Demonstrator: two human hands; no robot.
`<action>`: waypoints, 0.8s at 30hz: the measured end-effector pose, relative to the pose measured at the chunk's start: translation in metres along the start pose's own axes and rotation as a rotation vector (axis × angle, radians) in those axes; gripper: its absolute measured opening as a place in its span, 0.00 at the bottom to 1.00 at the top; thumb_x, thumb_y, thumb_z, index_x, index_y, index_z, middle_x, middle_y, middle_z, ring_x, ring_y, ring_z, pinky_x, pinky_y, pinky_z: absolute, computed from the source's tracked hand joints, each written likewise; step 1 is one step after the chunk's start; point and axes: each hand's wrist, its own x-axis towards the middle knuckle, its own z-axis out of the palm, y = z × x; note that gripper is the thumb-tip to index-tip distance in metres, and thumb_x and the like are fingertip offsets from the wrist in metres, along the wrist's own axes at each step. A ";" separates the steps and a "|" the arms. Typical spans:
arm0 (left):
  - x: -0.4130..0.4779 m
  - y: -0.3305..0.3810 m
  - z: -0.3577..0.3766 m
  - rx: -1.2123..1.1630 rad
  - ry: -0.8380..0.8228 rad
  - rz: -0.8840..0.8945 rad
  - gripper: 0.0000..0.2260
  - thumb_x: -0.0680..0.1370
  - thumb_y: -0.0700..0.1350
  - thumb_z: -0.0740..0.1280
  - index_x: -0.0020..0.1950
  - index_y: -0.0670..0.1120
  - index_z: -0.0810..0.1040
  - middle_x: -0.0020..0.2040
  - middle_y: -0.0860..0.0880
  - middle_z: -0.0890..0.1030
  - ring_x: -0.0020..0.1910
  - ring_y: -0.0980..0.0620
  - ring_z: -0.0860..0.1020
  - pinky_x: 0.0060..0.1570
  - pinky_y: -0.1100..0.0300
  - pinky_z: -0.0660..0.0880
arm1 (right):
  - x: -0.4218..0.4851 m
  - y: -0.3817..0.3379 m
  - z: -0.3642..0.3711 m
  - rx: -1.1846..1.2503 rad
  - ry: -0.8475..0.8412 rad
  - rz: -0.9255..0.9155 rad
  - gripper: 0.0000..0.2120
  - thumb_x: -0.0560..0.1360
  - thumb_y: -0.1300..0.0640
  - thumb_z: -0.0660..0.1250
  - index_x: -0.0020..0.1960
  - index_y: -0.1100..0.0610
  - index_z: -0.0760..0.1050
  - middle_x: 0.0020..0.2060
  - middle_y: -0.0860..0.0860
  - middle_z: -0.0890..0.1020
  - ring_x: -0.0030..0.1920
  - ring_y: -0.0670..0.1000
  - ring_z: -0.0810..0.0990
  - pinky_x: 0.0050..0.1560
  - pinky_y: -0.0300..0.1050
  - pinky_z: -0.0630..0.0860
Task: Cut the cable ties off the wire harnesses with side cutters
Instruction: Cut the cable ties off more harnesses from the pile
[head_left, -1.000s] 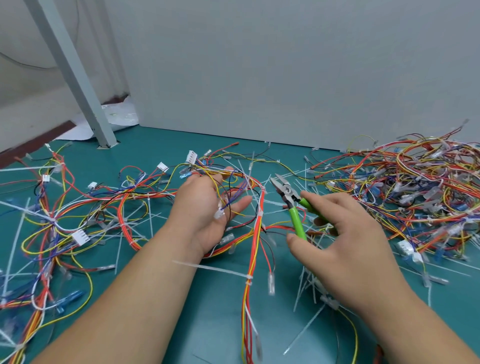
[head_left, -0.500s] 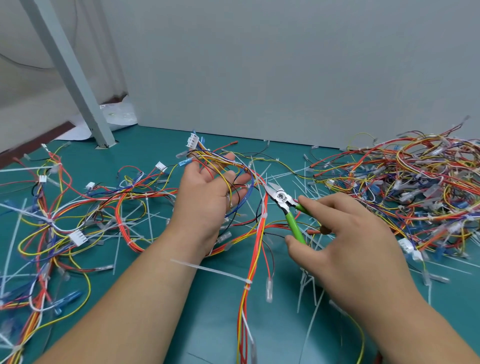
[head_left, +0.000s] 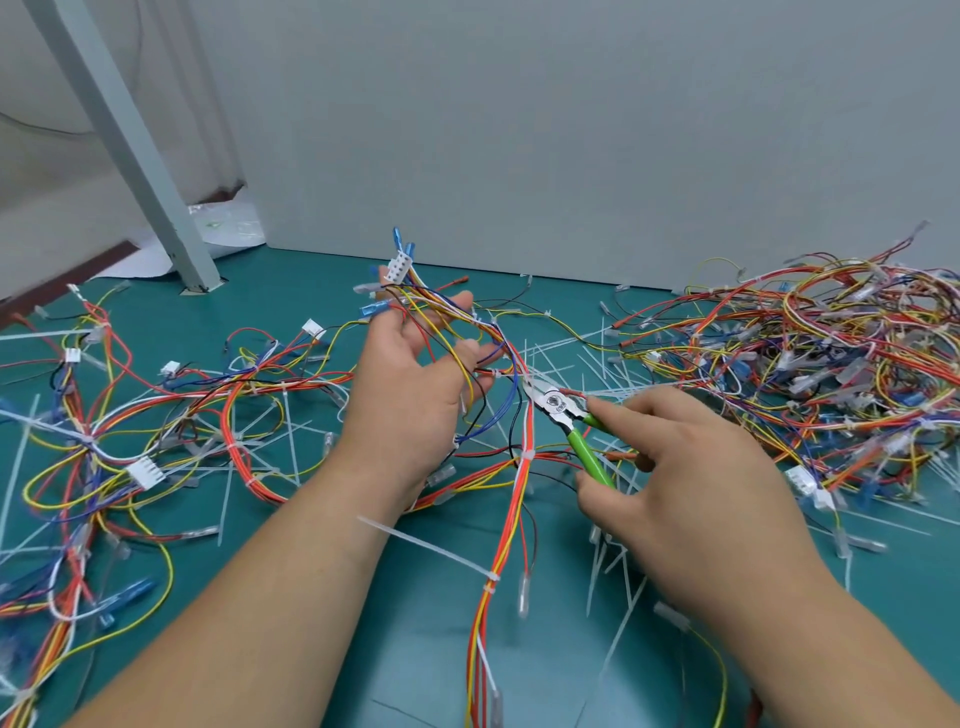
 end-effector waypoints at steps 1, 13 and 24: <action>0.000 0.000 0.000 -0.001 0.000 0.001 0.15 0.79 0.30 0.66 0.58 0.49 0.71 0.64 0.53 0.82 0.48 0.48 0.87 0.44 0.56 0.84 | 0.000 0.000 0.000 0.001 -0.005 0.000 0.26 0.70 0.44 0.74 0.68 0.41 0.79 0.52 0.38 0.78 0.46 0.48 0.79 0.47 0.48 0.78; 0.004 -0.005 -0.004 -0.049 0.005 -0.029 0.14 0.80 0.31 0.66 0.57 0.50 0.72 0.61 0.54 0.83 0.49 0.46 0.87 0.42 0.57 0.82 | 0.002 0.001 0.000 0.039 -0.025 0.004 0.25 0.71 0.49 0.74 0.68 0.42 0.79 0.52 0.39 0.78 0.46 0.48 0.78 0.49 0.46 0.77; 0.007 -0.005 -0.005 -0.149 0.008 -0.105 0.12 0.81 0.30 0.64 0.58 0.46 0.71 0.62 0.50 0.83 0.50 0.44 0.86 0.46 0.54 0.83 | 0.003 0.003 0.001 0.127 -0.007 0.010 0.24 0.71 0.51 0.75 0.67 0.44 0.80 0.50 0.39 0.77 0.42 0.46 0.74 0.49 0.46 0.75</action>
